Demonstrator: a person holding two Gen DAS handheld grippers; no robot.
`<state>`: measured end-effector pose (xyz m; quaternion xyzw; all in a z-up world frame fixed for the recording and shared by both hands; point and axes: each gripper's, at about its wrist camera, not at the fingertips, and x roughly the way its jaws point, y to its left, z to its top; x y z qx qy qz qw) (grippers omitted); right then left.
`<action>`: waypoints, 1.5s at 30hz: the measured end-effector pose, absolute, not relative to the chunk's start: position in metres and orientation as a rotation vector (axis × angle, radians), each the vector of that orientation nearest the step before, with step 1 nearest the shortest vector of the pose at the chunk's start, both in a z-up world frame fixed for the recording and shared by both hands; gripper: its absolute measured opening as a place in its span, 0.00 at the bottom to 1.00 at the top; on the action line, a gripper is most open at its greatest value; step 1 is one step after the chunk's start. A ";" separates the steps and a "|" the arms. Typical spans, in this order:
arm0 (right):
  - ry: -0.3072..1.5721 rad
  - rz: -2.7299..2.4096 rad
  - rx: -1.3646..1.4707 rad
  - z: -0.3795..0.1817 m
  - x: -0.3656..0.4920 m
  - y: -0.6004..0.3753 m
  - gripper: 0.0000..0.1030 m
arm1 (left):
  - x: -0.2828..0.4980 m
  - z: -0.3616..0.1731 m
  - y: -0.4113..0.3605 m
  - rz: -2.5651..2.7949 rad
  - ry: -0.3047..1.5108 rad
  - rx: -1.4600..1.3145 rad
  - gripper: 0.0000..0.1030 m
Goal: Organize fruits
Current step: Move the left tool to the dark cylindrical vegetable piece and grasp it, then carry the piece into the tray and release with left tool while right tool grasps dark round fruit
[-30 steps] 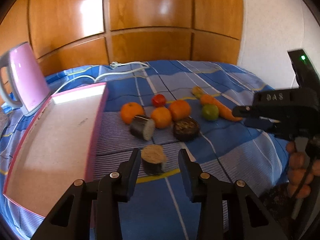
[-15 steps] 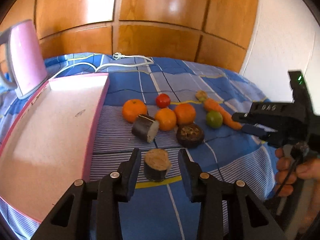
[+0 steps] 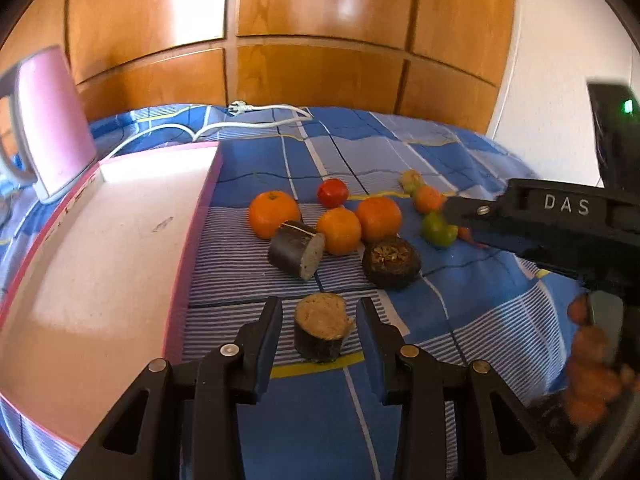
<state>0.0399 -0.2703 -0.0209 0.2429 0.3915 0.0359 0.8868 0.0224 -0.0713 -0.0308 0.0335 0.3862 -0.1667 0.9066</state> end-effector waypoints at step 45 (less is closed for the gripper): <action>0.818 0.283 0.164 -0.014 0.039 -0.176 0.13 | 0.009 0.005 0.036 0.078 0.579 -0.291 0.31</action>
